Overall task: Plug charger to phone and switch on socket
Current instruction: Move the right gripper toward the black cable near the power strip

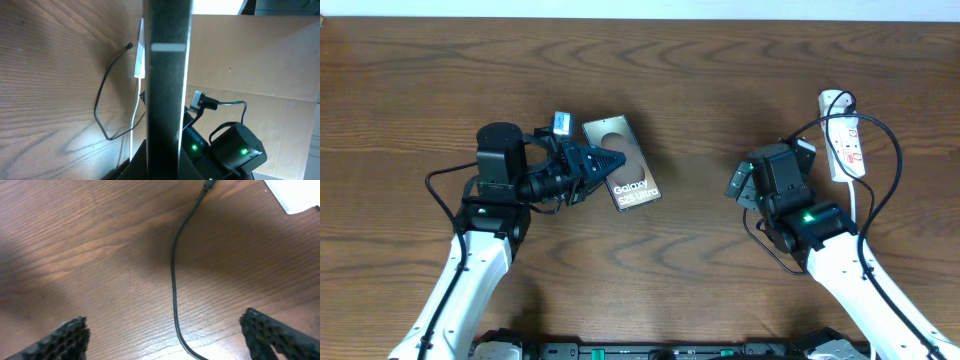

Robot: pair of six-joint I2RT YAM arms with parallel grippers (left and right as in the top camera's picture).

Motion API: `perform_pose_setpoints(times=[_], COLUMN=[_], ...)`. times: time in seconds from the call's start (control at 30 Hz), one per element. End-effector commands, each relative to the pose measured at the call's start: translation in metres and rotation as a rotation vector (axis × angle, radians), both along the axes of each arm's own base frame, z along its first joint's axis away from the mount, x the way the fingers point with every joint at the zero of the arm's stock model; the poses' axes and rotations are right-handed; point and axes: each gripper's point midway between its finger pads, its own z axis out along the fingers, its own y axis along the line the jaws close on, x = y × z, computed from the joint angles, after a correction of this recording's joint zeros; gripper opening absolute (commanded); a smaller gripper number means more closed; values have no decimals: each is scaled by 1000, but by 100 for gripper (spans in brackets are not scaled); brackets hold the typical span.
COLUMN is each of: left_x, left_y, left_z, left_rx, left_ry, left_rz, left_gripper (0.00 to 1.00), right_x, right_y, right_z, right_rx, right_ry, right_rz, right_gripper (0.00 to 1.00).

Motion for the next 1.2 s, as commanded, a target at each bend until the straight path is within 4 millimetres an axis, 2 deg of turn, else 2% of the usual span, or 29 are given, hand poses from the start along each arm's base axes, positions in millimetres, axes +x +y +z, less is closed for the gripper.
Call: perform_pose_setpoints(times=[0.0,0.3,0.43,0.57,0.73,0.9,1.03,1.17], left_x=[-5,-5,-5,-5,-5,-5,-5,-5], left_y=[-4,-5,-5,-5,-5,-5,-4,-4], left_z=[14,15,15,15,15,15,15,14], left_rx=[-25,-27,-27,-27,-27,-27,-27,-25], left_ry=[-33,-33,-33,-33,-33,-32,-33,-33], left_rz=[-39,-43,-43,-43,-43,-44,-42,-40], left_gripper=[8,7,8,8,7,8,7,7], right_x=[3,14,27,45,67,81,82,87], right_y=[-10,-30,-37,-34,-30,-55,-73,-90], right_z=[2,-9,-6,-5,-18,-34,-40,-42], right_rx=[-33,-93,-115,-130,-140,-223,-192,-155], right_ry=[-14,90,148,194,234,218,204,174], right_rz=[-54,-139,-169,-184,-235,-405,-535,-628], right_gripper=[95,93,92,87,84,79,72,69])
